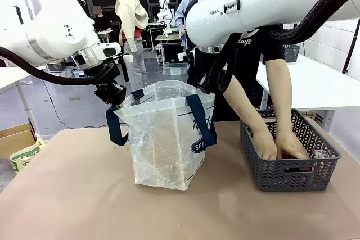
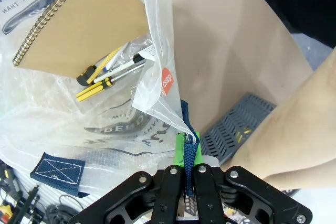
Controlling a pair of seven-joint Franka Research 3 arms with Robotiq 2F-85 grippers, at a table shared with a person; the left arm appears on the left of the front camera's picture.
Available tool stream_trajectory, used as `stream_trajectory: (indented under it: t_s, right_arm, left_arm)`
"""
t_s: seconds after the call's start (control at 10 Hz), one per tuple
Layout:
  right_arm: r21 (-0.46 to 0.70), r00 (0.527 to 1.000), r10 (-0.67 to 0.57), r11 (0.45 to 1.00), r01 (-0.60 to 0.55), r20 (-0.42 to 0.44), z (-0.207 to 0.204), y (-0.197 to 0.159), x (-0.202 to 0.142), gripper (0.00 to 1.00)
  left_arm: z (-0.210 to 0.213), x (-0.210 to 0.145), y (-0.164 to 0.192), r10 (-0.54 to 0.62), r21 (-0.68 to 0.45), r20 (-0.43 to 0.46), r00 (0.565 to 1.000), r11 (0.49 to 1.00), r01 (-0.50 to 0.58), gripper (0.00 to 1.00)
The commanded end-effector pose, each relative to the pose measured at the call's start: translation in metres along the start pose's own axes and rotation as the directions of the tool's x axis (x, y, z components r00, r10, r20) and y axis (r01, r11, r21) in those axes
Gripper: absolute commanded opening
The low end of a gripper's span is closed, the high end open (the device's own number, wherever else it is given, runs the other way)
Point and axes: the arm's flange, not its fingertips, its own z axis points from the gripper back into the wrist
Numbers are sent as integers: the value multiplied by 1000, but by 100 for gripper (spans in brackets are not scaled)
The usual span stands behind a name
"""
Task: Transfer purchased items from the store into the shopping bag.
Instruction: Move the Reusable shopping bag to the right side of the table.
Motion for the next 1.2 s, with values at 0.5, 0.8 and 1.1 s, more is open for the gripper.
stream_trajectory:
  t_s: [0.5,0.8,1.1]
  right_arm:
    - [-1,1000,-2,1000,2,-2,-1,-2,-1,0]
    - [-1,1000,-2,1000,2,-2,-1,-2,-1,0]
    - [-1,1000,-2,1000,2,-2,-1,-2,-1,0]
  left_arm:
    - [3,-1,1,2,2,6,1000,1000,-2,0]
    - [3,-1,1,2,2,6,1000,1000,-2,0]
    - [3,-1,1,2,2,6,1000,1000,-2,0]
